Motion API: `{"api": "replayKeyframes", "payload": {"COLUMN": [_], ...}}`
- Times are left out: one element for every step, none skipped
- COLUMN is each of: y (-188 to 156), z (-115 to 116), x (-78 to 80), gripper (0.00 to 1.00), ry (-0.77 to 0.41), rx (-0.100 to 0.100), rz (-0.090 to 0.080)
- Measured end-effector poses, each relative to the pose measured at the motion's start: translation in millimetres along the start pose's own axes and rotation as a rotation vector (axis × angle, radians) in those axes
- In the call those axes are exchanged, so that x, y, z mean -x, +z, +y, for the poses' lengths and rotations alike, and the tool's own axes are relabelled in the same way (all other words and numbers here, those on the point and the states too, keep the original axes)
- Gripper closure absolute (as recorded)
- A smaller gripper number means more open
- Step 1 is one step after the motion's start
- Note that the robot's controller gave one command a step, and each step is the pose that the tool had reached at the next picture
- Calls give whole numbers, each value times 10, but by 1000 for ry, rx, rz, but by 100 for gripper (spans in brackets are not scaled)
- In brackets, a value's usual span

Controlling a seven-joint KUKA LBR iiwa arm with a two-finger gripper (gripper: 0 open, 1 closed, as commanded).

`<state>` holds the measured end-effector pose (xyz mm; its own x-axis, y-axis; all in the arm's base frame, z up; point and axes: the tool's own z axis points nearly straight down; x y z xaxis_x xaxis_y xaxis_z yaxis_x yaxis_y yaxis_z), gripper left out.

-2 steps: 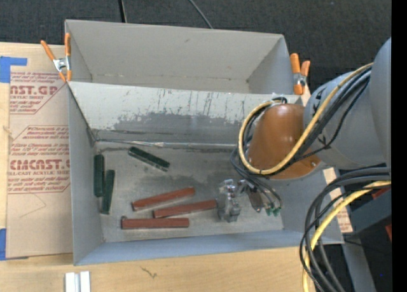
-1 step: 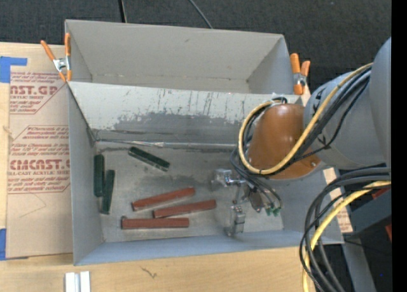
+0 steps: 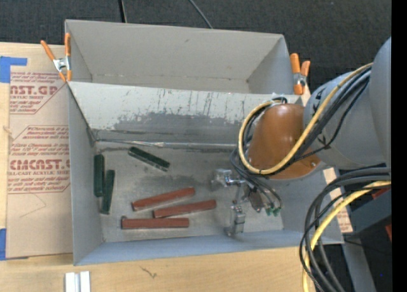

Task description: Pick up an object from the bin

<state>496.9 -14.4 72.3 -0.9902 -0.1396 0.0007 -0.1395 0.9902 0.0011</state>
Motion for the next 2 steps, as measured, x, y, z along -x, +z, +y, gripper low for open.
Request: {"api": "replayKeyframes", "payload": {"y": [15, 27], "z": [449, 761], "x": [188, 92], "gripper": [0, 100], "ry": [-5, -2], "rx": [-2, 1], "rz": [-1, 0]}}
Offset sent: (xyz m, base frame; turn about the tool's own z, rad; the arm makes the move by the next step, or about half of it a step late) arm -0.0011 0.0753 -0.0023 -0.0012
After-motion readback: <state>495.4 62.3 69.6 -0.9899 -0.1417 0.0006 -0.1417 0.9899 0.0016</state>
